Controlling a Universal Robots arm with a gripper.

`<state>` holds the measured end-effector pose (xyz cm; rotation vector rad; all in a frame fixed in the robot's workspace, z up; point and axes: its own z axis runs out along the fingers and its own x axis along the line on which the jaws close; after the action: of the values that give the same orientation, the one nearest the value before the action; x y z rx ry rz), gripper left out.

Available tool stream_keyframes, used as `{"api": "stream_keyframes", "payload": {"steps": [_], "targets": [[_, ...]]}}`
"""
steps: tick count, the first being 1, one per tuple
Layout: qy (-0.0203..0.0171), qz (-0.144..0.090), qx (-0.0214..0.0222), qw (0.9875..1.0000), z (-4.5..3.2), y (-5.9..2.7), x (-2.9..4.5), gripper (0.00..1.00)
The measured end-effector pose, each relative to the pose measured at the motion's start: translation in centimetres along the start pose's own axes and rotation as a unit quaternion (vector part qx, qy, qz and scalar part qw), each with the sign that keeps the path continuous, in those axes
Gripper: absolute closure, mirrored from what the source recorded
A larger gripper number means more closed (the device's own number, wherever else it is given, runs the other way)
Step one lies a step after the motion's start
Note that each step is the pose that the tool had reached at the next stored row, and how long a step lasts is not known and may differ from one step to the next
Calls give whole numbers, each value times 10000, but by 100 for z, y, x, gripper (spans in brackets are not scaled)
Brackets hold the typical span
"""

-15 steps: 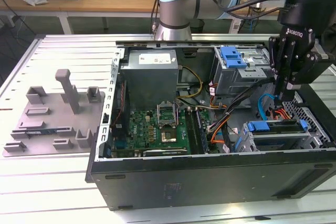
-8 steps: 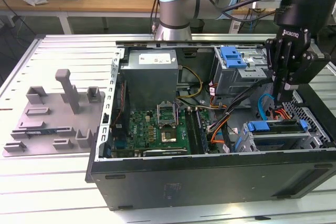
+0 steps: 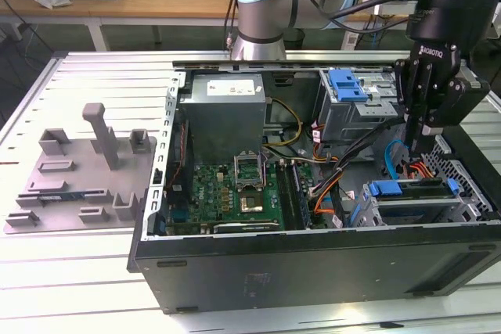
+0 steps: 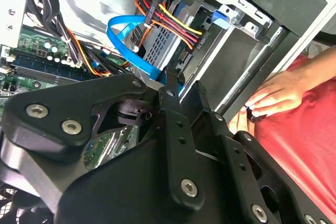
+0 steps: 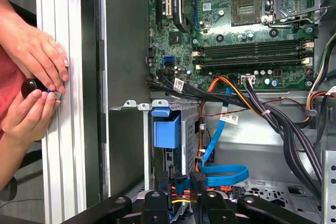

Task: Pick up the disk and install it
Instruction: 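Insert the second disk wire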

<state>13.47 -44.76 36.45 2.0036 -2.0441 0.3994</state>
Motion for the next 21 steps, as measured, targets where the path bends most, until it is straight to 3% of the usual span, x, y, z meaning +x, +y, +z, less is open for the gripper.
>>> {"api": "stream_keyframes", "payload": {"steps": [21], "targets": [[6, 261, -103, 9996, 29, -27, -8, 69]]}}
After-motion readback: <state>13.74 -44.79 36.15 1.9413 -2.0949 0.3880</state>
